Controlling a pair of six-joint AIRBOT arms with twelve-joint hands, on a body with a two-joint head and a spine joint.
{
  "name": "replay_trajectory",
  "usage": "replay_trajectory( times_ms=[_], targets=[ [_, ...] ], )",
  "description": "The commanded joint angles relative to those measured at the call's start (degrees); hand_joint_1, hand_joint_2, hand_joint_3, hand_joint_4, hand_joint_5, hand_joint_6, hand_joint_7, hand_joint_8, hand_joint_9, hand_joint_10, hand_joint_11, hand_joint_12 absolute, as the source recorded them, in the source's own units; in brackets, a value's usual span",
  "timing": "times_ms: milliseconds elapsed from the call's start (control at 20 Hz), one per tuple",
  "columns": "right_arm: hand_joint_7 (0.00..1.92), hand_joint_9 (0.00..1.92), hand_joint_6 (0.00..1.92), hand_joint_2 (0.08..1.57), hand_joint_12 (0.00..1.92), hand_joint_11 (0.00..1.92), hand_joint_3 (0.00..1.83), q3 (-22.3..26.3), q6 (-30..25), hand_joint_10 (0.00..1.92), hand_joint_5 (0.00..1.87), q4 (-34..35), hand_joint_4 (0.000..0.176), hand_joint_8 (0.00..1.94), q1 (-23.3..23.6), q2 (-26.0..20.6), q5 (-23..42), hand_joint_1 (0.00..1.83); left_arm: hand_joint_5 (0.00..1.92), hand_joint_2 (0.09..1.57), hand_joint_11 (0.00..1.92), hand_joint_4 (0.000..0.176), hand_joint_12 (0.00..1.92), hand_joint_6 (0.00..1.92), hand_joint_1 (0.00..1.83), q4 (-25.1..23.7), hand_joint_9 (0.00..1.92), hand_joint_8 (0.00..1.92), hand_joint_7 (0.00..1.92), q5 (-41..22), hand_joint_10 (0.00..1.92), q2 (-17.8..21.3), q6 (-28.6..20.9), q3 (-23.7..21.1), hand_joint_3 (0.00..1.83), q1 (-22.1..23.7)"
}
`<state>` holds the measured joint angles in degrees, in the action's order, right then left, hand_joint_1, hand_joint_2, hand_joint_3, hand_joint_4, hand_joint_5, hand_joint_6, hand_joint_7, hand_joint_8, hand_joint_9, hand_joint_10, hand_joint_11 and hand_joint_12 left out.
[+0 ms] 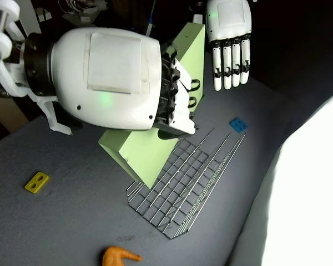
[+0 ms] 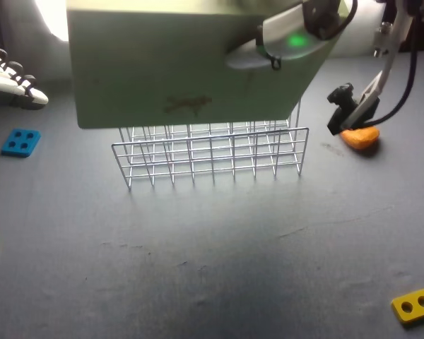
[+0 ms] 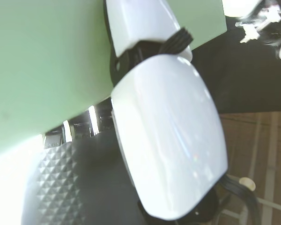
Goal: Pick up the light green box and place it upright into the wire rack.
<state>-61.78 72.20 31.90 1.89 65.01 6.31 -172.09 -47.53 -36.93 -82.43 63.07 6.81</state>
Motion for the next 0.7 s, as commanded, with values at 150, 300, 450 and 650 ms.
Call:
replay_trajectory(
  times_ms=[150, 300, 450, 650],
  targets=[
    [1.0, 0.98, 1.05, 1.14, 1.63, 0.69, 0.0, -1.6, 0.1, 1.06, 0.87, 0.2, 0.0, 1.1, 0.4, 0.7, 7.0, 1.22, 0.08, 1.43, 0.0, 0.0, 0.26, 0.0, 0.39, -0.5, 0.09, 0.0, 0.09, 4.6, 0.01, 0.0, 0.2, -0.3, 0.0, 0.7],
    [1.0, 0.98, 1.05, 1.14, 1.63, 0.7, 0.0, -2.4, 0.1, 1.05, 0.87, 0.2, 0.0, 1.1, 0.2, 1.1, 7.0, 1.22, 0.08, 1.43, 0.0, 0.0, 0.26, 0.0, 0.39, -0.5, 0.09, 0.0, 0.09, 4.5, 0.01, 0.0, 0.3, -0.3, 0.0, 0.7],
    [1.0, 0.98, 1.05, 1.14, 1.63, 0.7, 0.0, -2.7, 0.1, 1.05, 0.87, 0.3, 0.0, 1.1, -0.3, 1.3, 7.1, 1.22, 0.08, 1.44, 0.0, 0.0, 0.26, 0.0, 0.39, -0.4, 0.09, 0.0, 0.09, 4.5, 0.01, -0.2, 0.4, -0.3, 0.0, 0.7],
    [1.0, 0.98, 1.05, 1.14, 1.63, 0.7, 0.0, -3.3, 0.1, 1.05, 0.87, 0.3, 0.0, 1.1, -0.7, 1.8, 6.3, 1.22, 0.08, 1.44, 0.0, 0.0, 0.26, 0.0, 0.39, -0.3, 0.09, 0.0, 0.09, 4.5, 0.0, -0.2, 0.4, -0.3, 0.0, 0.7]
  ],
)
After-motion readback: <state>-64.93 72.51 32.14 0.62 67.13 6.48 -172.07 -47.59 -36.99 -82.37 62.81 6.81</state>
